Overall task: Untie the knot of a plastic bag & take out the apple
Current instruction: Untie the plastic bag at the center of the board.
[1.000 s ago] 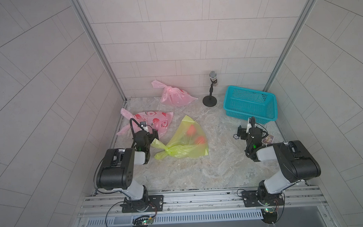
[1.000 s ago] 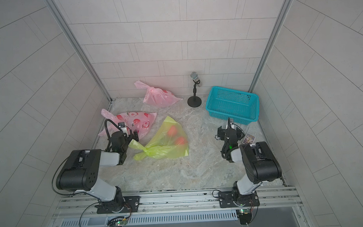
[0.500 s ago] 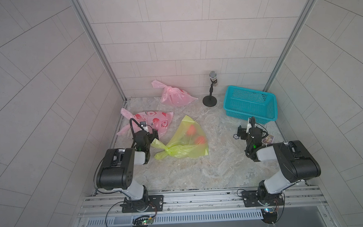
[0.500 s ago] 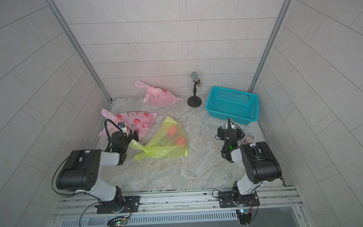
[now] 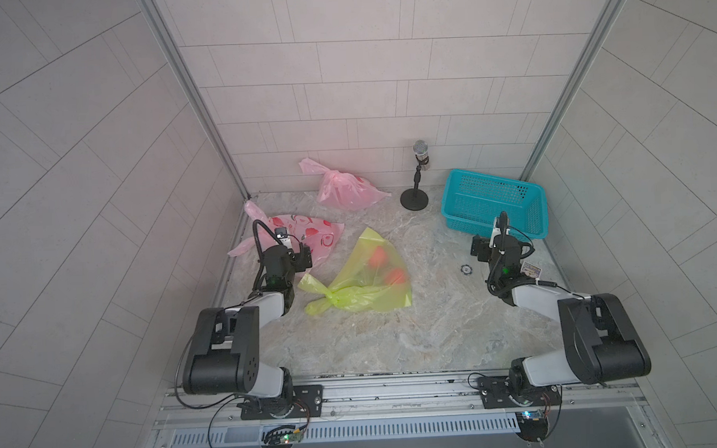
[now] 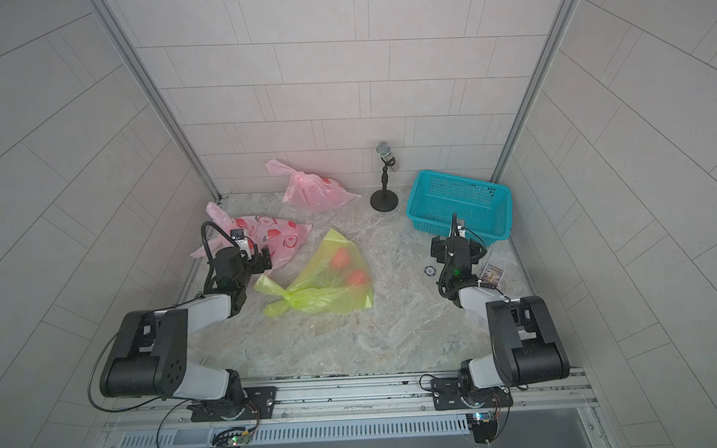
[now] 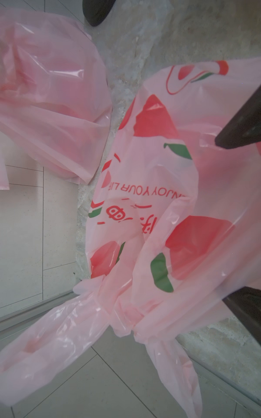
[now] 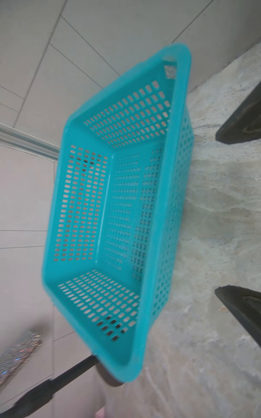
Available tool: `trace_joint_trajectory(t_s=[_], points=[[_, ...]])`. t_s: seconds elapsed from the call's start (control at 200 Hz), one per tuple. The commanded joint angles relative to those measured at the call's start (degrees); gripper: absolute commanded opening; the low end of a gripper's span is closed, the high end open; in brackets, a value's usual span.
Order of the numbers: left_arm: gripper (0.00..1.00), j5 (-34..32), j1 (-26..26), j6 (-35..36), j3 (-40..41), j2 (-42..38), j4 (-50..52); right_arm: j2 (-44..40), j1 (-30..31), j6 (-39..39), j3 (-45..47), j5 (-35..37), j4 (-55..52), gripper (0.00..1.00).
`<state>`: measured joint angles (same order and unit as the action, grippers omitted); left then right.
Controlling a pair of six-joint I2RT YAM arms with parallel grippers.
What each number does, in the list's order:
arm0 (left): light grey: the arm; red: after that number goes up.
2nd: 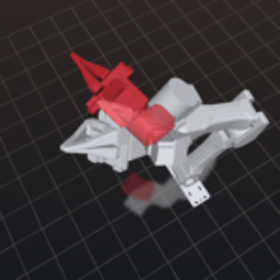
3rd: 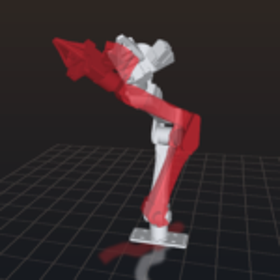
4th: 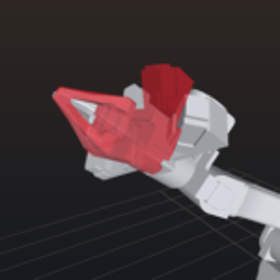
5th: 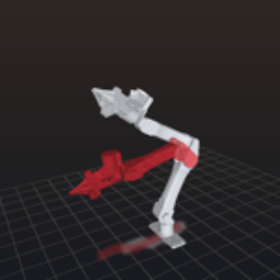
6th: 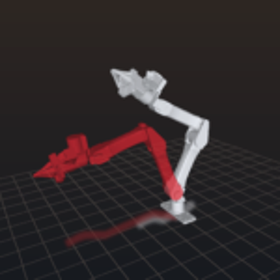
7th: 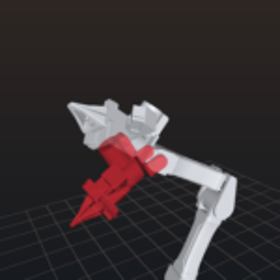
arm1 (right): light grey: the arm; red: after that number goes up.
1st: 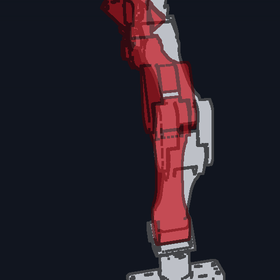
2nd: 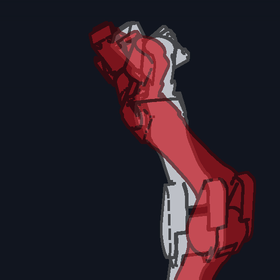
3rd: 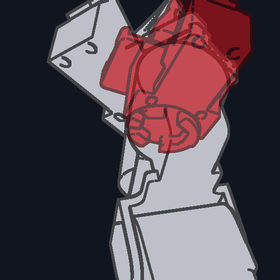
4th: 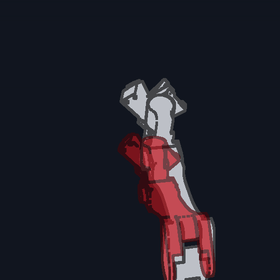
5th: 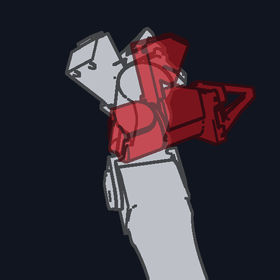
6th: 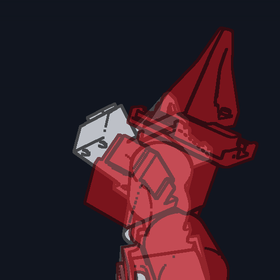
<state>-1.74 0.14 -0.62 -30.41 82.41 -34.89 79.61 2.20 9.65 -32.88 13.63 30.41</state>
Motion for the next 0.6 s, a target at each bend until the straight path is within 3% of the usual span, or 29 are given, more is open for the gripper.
trace_joint_trajectory(t_s=[0.0, 0.165, 0.32, 0.595], points=[[0.96, -1.27, 0.22, -1.7, -2.33, -2.66, 8.68, -3.44, -0.14, 7.56, -2.62, -2.41, -15.91, 1.0], [1.0, -3.72, 1.2, -5.26, -4.56, -5.82, 14.15, -11.67, -0.43, 16.64, -2.48, -6.53, -24.56, 1.0], [1.0, -4.47, 2.29, -8.45, -6.56, -9.66, 19.42, -11.96, 1.09, 17.18, -9.51, -15.24, -37.11, 1.0], [0.95, -5.08, 5.02, -12.77, -9.66, -19.83, 29.95, -11.95, 15.78, 12.7, -18.88, -17.41, -51.82, 1.0]])
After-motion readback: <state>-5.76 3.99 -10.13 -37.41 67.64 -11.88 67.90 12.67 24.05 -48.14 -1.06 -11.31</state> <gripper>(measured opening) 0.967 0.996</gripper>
